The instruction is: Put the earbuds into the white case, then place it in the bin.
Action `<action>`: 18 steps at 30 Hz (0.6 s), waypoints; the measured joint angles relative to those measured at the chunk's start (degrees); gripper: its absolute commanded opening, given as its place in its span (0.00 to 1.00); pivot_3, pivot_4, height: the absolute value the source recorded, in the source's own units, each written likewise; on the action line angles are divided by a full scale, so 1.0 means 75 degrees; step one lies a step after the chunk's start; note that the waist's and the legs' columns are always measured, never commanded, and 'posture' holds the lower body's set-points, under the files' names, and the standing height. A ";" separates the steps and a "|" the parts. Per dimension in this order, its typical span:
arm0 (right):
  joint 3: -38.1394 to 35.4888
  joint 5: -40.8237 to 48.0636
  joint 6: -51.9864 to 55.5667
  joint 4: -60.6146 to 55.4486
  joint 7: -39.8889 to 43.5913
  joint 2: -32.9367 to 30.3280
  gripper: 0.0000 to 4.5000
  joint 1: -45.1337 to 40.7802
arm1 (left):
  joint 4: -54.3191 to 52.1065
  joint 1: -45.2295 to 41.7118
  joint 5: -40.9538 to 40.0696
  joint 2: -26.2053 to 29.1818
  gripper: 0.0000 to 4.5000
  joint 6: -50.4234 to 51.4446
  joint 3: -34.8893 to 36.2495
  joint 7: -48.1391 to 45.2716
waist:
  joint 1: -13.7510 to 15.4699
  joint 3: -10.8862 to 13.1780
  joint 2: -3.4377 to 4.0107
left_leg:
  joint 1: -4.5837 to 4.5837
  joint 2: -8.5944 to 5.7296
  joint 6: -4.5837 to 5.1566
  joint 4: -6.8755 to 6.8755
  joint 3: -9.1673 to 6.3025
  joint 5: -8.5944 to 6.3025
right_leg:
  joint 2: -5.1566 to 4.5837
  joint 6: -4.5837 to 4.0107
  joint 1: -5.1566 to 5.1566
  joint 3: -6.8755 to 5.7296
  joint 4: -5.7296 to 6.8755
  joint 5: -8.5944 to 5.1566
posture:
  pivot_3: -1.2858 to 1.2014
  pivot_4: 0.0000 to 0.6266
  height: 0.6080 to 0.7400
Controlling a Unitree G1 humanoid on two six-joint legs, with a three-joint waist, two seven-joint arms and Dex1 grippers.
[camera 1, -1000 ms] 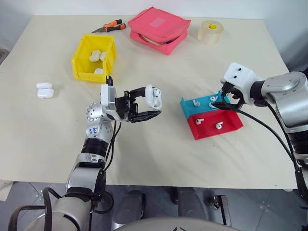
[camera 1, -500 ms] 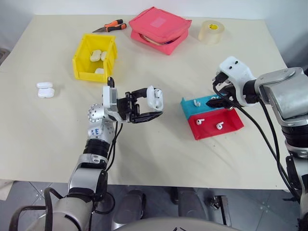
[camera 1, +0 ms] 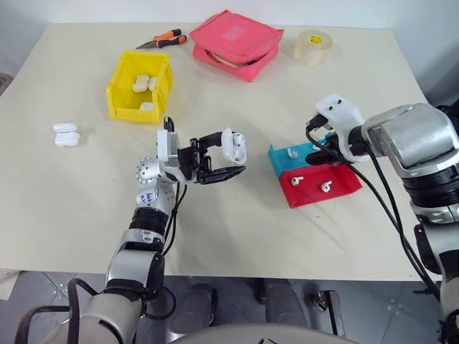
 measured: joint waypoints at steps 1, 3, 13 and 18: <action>0.0009 0.0002 -0.0084 0.0153 -0.0030 0.0004 0.64 -0.0060 | -0.0001 0.0001 0.0000 0.0001 0.62 0.0000 0.0001 0.0000 | -0.0002 0.0000 0.0000 | 0.0000 -0.0001 0.0000 0.0000 0.0000 0.0000 | 0.0000 0.0000 0.0000 0.0000 -0.0001 0.0000 | 0.52 0.24 1.00; 0.0017 0.0001 -0.0122 0.0375 -0.0063 0.0054 0.64 -0.0144 | -0.0006 0.0005 0.0000 0.0004 0.62 0.0000 0.0002 0.0000 | -0.0010 0.0000 0.0000 | 0.0000 -0.0001 0.0000 0.0000 0.0001 0.0000 | 0.0000 0.0000 0.0000 0.0000 -0.0001 0.0000 | 0.52 0.24 1.00; 0.0277 -0.0017 -0.0424 0.1695 -0.0202 0.0466 0.64 -0.0540 | -0.0070 0.0217 -0.0002 0.0088 0.62 0.0000 0.0063 0.0000 | -0.0019 -0.0001 0.0001 | 0.0000 -0.0001 -0.0001 0.0000 0.0001 0.0000 | 0.0000 0.0000 -0.0004 -0.0002 0.0002 0.0000 | 0.52 0.24 1.00; 0.0557 -0.0077 -0.0620 0.2131 -0.0179 0.0512 0.64 -0.0698 | -0.0128 0.0299 -0.0002 0.0106 0.62 0.0000 0.0073 0.0001 | -0.0026 -0.0001 0.0001 | 0.0000 0.0000 -0.0001 0.0000 0.0002 0.0000 | 0.0001 0.0000 -0.0005 -0.0003 0.0003 0.0000 | 0.52 0.24 1.00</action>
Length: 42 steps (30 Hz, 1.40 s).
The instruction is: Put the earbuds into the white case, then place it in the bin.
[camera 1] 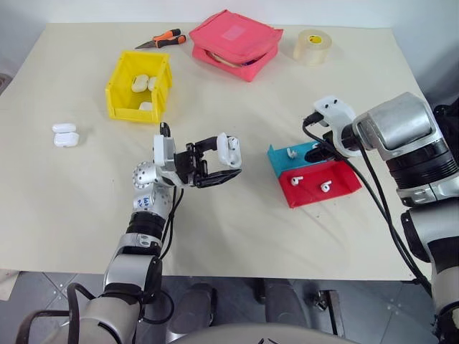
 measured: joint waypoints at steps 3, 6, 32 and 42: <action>0.0161 -0.0012 -0.0155 0.0173 0.0087 0.0001 0.64 -0.0067 | -0.0084 0.0019 0.0000 0.0020 0.62 0.0000 0.0006 0.0000 | -0.0003 0.0000 0.0000 | 0.0000 0.0000 0.0000 0.0000 0.0000 0.0000 | 0.0000 0.0000 0.0000 -0.0001 0.0000 0.0000 | 0.52 0.24 1.00; 0.0257 -0.0021 -0.0253 0.0369 0.0122 0.0043 0.64 -0.0119 | -0.0177 0.0029 0.0000 0.0030 0.62 -0.0002 0.0028 0.0001 | 0.0000 0.0000 0.0001 | 0.0000 0.0000 0.0000 0.0000 0.0001 0.0000 | -0.0001 0.0000 0.0000 -0.0001 0.0000 0.0000 | 0.52 0.24 1.00; 0.0517 -0.0382 -0.0620 -0.0096 0.0721 -0.0631 0.10 -0.0171 | -0.0190 0.0205 0.0002 0.0091 0.62 -0.0107 0.0153 0.0000 | 0.0008 0.0000 0.0002 | -0.0007 0.0001 0.0000 0.0002 0.0000 0.0000 | -0.0001 0.0000 -0.0007 -0.0004 0.0000 0.0000 | 0.52 0.24 1.00; -0.3725 0.1387 -0.0763 -0.3844 0.0700 -0.0039 0.10 0.1968 | 0.0081 -0.0190 -0.0013 0.0072 0.62 0.0155 0.0075 -0.0006 | 0.0030 0.0000 0.0002 | -0.0014 0.0002 0.0000 0.0011 -0.0003 0.0000 | 0.0001 0.0001 -0.0007 -0.0008 0.0008 0.0001 | 0.52 0.24 1.00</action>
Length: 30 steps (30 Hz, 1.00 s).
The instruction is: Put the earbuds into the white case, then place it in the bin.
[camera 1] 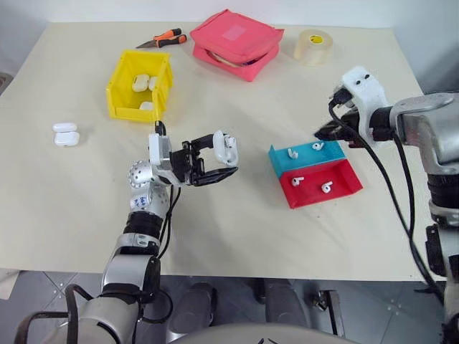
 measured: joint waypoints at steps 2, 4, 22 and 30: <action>-0.0965 0.0656 0.0330 -0.0966 -0.0136 0.0803 0.10 0.0371 | 0.0051 -0.0127 -0.0020 -0.0013 0.62 0.0103 -0.0220 -0.0001 | -0.0009 0.0000 0.0000 | 0.0001 -0.0001 0.0000 0.0002 -0.0001 0.0000 | 0.0000 0.0000 -0.0001 0.0002 0.0007 0.0000 | 0.52 0.24 1.00; -0.1722 0.1088 0.0671 -0.1579 -0.0438 0.1539 0.10 0.0542 | 0.0088 -0.0217 -0.0082 0.0001 0.62 0.0169 -0.0357 -0.0001 | -0.0006 0.0000 0.0000 | 0.0004 0.0002 0.0000 0.0005 -0.0006 0.0000 | 0.0000 -0.0001 0.0001 -0.0001 0.0012 0.0000 | 0.52 0.24 1.00; -0.3197 0.3948 0.1057 -0.3767 -0.2480 0.4184 0.10 0.1725 | 0.0690 -0.1053 -0.0463 0.0148 0.62 0.0445 -0.1132 -0.0001 | -0.0033 -0.0002 0.0004 | 0.0022 -0.0024 0.0000 -0.0004 0.0009 0.0000 | -0.0012 -0.0025 -0.0055 -0.0039 0.0075 0.0004 | 0.52 0.24 1.00; -0.2774 0.4526 0.0639 -0.3720 -0.2987 0.3969 0.10 0.1998 | 0.0627 -0.1051 -0.0561 0.0089 0.62 0.0600 -0.1117 -0.0001 | -0.0041 -0.0002 0.0004 | 0.0020 -0.0023 0.0000 -0.0007 0.0012 0.0000 | -0.0010 -0.0035 -0.0067 -0.0038 0.0080 0.0009 | 0.52 0.24 1.00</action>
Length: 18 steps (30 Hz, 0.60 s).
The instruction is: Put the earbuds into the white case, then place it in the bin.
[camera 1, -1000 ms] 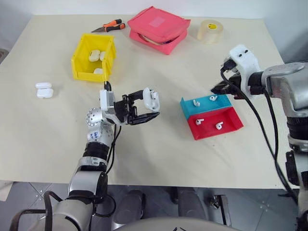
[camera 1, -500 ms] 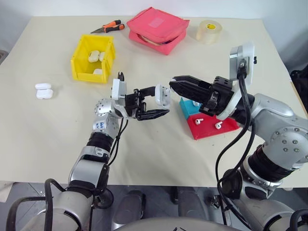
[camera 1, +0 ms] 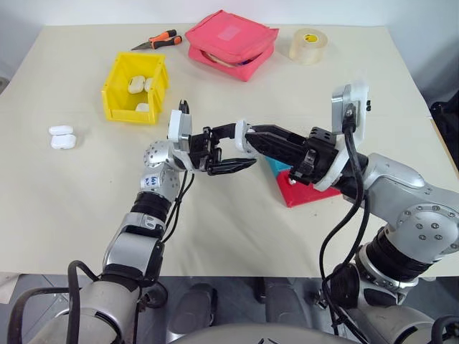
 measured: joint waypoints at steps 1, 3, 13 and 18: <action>0.0094 0.0023 -0.0084 0.0033 -0.0035 -0.0029 0.10 0.0065 | -0.0001 0.0001 -0.0003 0.0014 0.62 0.0018 0.0019 0.0000 | -0.0002 0.0000 0.0000 | 0.0000 0.0000 0.0000 0.0000 0.0002 0.0000 | 0.0000 0.0000 0.0000 0.0001 0.0000 0.0000 | 0.52 0.24 1.00; 0.0217 0.0072 -0.0260 0.0139 -0.0087 -0.0088 0.10 0.0156 | -0.0013 0.0001 -0.0007 0.0042 0.62 0.0029 0.0057 0.0000 | -0.0003 0.0000 0.0000 | 0.0000 0.0000 0.0000 0.0000 0.0004 0.0000 | 0.0000 -0.0001 -0.0001 0.0000 0.0000 0.0000 | 0.52 0.24 1.00; 0.1051 0.0145 -0.1460 0.0177 -0.0071 -0.0925 0.10 0.0623 | -0.0086 0.0096 0.0028 0.0044 0.62 0.0226 0.0063 -0.0001 | 0.0010 0.0000 0.0000 | 0.0000 0.0001 0.0000 0.0000 0.0007 0.0000 | 0.0000 -0.0001 0.0000 -0.0001 -0.0003 0.0001 | 0.52 0.24 1.00; 0.1429 0.0090 -0.1968 0.0158 0.0298 -0.1969 0.10 0.0827 | -0.0246 0.0248 0.0141 0.0127 0.62 0.0341 0.0063 -0.0001 | 0.0023 0.0000 -0.0001 | 0.0000 0.0000 0.0001 0.0000 0.0009 0.0000 | 0.0000 -0.0001 0.0003 -0.0001 -0.0010 0.0001 | 0.52 0.24 1.00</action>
